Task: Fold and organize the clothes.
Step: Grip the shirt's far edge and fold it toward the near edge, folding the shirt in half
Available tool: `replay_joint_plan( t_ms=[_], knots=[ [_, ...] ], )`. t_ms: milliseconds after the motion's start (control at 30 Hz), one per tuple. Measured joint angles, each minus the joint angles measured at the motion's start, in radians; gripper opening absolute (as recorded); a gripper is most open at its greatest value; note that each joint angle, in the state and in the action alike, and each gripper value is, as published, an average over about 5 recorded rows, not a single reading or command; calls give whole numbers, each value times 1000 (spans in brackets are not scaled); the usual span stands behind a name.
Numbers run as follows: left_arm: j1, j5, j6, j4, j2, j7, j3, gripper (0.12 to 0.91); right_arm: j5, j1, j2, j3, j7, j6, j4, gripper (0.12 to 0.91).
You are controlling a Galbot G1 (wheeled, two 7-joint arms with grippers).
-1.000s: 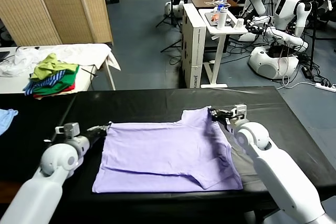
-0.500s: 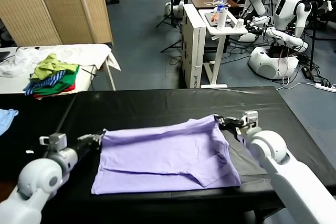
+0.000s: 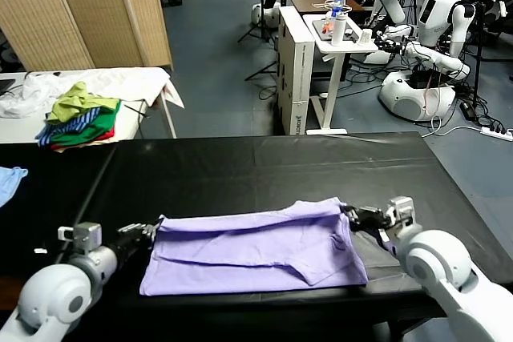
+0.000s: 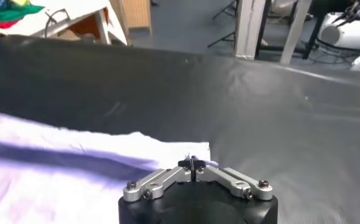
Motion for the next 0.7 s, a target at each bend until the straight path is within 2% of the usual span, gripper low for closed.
replay_joint_plan(
  t_ms=[700],
  knots=[
    [106, 62, 23, -45, -28, 7, -22, 189, -13, -53, -4, -4, 1, 0, 17, 140]
  ],
)
